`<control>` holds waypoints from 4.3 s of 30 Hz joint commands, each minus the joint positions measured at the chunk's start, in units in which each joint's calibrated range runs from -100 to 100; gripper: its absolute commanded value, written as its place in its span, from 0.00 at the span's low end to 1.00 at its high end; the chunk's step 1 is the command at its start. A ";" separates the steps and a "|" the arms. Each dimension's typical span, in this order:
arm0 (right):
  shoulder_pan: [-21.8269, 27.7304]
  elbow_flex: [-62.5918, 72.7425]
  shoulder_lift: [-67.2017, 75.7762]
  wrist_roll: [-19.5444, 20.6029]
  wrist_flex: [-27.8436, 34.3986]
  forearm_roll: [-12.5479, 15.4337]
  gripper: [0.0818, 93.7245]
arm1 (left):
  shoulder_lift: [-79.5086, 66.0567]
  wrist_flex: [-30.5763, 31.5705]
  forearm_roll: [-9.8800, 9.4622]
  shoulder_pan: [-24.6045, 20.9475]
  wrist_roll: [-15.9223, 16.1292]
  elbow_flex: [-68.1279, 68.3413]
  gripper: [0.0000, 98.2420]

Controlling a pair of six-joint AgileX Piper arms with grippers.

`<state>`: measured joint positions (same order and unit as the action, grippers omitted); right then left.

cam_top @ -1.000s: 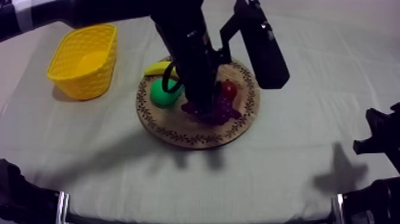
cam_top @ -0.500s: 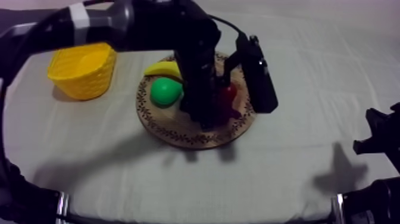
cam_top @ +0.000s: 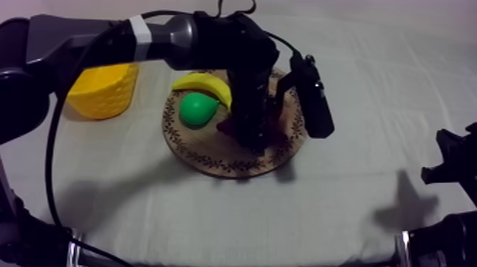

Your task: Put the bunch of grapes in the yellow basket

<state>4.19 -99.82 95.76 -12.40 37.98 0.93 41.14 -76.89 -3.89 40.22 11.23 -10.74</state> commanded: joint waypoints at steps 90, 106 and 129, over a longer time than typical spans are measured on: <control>0.02 0.04 0.00 -0.02 0.00 0.02 0.00 | -28.72 -8.79 1.81 -35.85 -5.67 7.37 0.43; 0.02 0.04 0.00 0.02 0.00 0.02 0.00 | -26.41 -8.10 3.07 -38.98 -6.69 10.02 0.46; 0.02 0.04 0.00 -0.03 0.00 0.02 0.00 | -16.51 -7.08 5.32 -38.42 -6.64 11.18 0.85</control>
<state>4.19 -99.82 95.76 -12.42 37.98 0.93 24.65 -83.92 1.46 1.76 4.65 0.52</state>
